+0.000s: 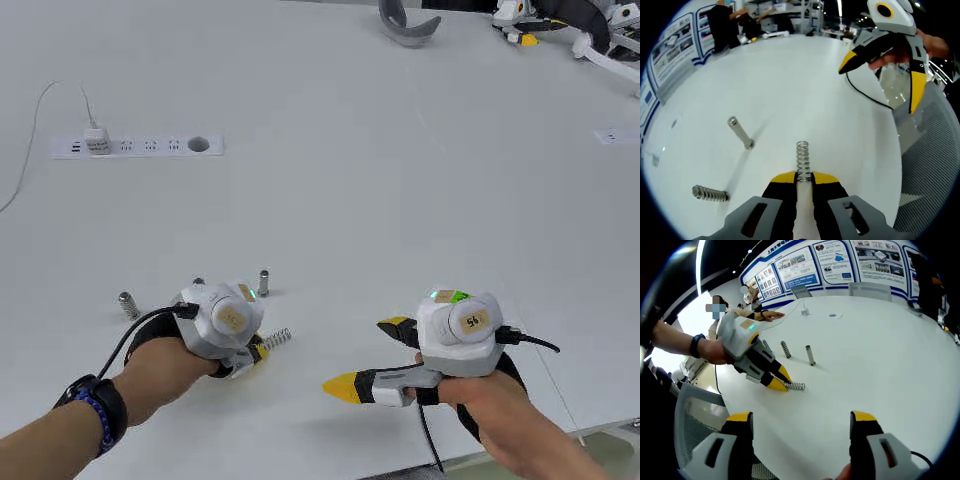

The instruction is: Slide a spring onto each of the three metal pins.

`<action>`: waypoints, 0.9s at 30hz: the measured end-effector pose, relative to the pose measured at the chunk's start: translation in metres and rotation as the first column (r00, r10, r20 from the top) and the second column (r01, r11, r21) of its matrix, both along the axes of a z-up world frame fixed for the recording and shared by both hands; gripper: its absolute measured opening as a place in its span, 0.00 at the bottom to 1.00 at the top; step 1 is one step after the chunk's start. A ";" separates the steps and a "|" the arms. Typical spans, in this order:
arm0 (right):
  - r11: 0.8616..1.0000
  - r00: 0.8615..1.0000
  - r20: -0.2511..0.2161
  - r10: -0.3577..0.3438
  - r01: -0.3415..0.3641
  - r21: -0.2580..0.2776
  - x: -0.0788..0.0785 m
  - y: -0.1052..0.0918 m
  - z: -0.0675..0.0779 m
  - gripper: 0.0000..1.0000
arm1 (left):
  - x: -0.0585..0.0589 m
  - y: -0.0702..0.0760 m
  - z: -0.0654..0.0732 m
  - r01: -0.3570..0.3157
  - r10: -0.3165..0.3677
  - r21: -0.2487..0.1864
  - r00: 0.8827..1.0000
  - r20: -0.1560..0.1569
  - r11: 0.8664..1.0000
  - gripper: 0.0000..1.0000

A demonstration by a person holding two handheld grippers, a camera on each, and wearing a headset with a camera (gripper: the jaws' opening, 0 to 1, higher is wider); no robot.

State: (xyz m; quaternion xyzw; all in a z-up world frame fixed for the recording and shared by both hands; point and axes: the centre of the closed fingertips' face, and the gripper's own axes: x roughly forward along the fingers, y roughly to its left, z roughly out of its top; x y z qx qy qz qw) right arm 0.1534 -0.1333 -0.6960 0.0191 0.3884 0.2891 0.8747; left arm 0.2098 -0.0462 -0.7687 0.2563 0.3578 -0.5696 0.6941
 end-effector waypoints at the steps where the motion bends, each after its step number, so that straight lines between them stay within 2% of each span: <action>1: 1.000 1.000 0.005 -0.003 0.003 0.000 0.000 -0.001 0.002 0.80 | -0.001 0.002 0.000 -0.006 0.006 0.003 1.000 -0.003 1.000 0.10; 5: 1.000 1.000 0.001 -0.016 0.016 0.010 0.000 -0.002 0.001 0.79 | -0.005 0.006 0.003 -0.038 0.038 -0.003 0.999 -0.027 0.999 0.10; 14: 0.999 1.000 -0.017 -0.018 0.018 0.039 -0.004 0.005 -0.003 0.77 | -0.009 0.017 0.006 -0.102 0.101 -0.023 0.993 -0.062 0.994 0.10; 20: 0.997 1.000 -0.021 -0.016 0.017 0.070 -0.004 0.012 -0.002 0.74 | -0.012 0.024 0.013 -0.115 0.114 -0.030 0.992 -0.052 0.993 0.10; 27: 0.996 1.000 -0.012 -0.008 0.009 0.091 0.001 0.019 0.003 0.72 | -0.017 0.025 0.032 -0.120 0.118 -0.064 0.992 -0.035 0.991 0.10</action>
